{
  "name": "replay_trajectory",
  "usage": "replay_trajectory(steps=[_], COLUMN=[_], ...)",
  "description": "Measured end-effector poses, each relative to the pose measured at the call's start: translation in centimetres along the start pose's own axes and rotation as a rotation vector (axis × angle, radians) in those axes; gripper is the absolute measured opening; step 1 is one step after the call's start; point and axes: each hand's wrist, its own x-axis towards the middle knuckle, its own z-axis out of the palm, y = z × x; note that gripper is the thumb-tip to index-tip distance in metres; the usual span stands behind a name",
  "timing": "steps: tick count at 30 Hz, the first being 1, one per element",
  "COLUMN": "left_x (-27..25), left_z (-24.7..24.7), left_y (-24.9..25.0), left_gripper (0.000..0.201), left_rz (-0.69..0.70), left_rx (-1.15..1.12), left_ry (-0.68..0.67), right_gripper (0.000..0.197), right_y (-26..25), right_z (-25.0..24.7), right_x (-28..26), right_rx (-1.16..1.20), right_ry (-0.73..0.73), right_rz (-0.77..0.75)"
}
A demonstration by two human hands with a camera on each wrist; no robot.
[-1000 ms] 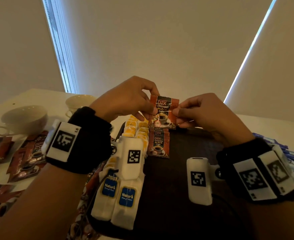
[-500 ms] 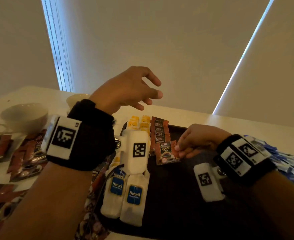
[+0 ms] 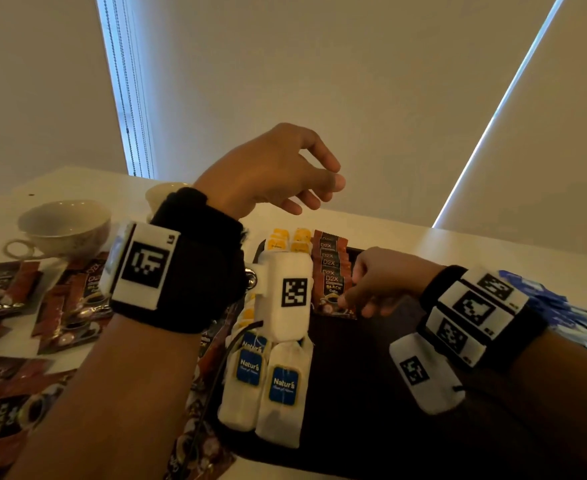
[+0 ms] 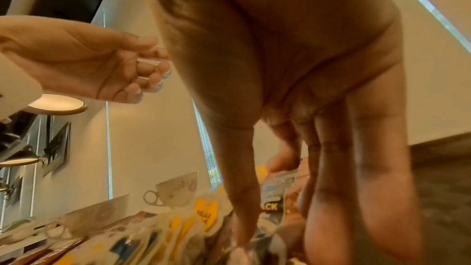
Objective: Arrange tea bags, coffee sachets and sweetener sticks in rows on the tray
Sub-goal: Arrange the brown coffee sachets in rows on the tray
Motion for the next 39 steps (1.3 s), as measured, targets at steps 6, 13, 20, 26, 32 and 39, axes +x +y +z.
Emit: replay_trajectory(steps=[6, 13, 20, 26, 32, 39], left_x=[0.0, 0.1, 0.3, -0.3, -2.5, -6.8], left_z=[0.5, 0.7, 0.9, 1.1, -1.3, -5.2], left_y=[0.2, 0.0, -0.1, 0.9, 2.3, 1.0], left_gripper=[0.021, 0.019, 0.020, 0.022, 0.019, 0.025], left_rz=[0.010, 0.013, -0.001, -0.014, -0.004, -0.154], left_rx=[0.029, 0.044, 0.101, 0.125, 0.026, 0.302], left_ry=[-0.027, -0.042, -0.036, -0.056, 0.064, 0.062], right_gripper=[0.023, 0.024, 0.029, 0.046, 0.067, 0.088], right_y=[-0.8, -0.7, -0.3, 1.8, 4.3, 6.6], right_z=[0.9, 0.7, -1.8, -3.2, -4.5, -6.5], right_x=[0.3, 0.5, -3.6, -6.6, -7.4, -8.4], right_rx=[-0.105, -0.119, 0.016, 0.250, 0.436, 0.539], right_ry=[-0.063, -0.047, 0.162, 0.187, 0.179, 0.249], right_rz=[0.011, -0.015, -0.244, -0.398, -0.410, -0.411])
